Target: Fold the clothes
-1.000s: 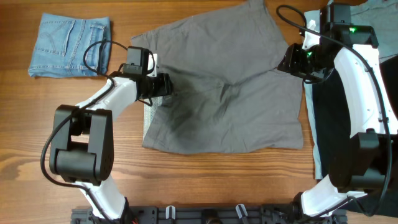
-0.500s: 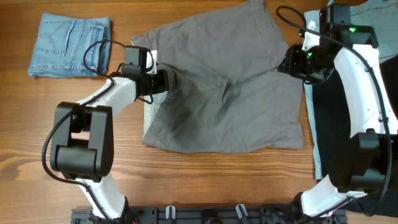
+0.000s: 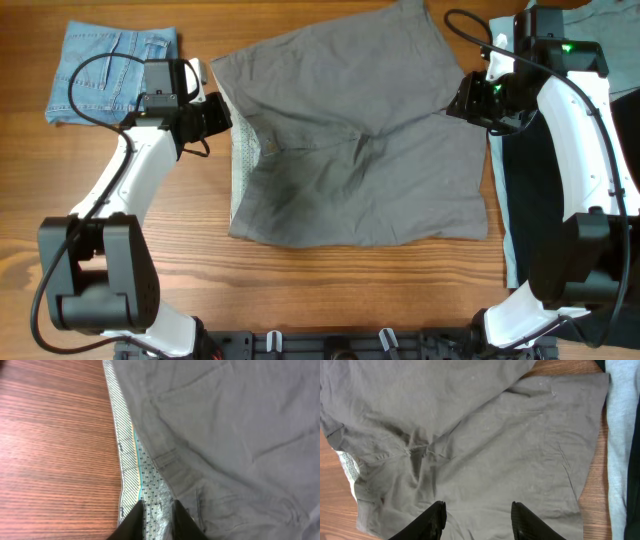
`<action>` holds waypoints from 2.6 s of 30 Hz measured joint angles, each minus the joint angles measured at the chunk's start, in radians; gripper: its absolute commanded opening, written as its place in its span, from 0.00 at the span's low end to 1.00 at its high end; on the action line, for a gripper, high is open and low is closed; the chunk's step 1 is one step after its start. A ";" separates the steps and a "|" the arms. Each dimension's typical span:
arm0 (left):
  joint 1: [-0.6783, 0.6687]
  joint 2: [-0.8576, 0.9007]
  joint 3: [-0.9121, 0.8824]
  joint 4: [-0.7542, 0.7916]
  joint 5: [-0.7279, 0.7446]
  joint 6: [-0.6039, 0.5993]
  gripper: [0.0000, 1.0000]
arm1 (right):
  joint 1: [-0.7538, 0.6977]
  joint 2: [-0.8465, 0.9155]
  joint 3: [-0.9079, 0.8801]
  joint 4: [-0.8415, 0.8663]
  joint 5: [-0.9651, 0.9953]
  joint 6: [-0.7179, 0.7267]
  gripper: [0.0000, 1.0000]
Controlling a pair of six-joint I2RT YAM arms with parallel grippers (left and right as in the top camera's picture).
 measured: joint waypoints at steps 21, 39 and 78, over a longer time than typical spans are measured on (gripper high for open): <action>-0.048 0.238 0.000 0.156 0.234 0.003 0.04 | 0.000 0.000 0.000 0.000 0.000 0.000 0.47; 0.031 0.093 0.030 0.068 0.251 -0.009 0.04 | 0.000 0.000 0.000 0.000 0.000 0.000 0.47; -0.058 0.232 0.053 0.013 0.049 0.082 0.04 | 0.000 0.000 0.000 -0.003 0.000 0.000 0.47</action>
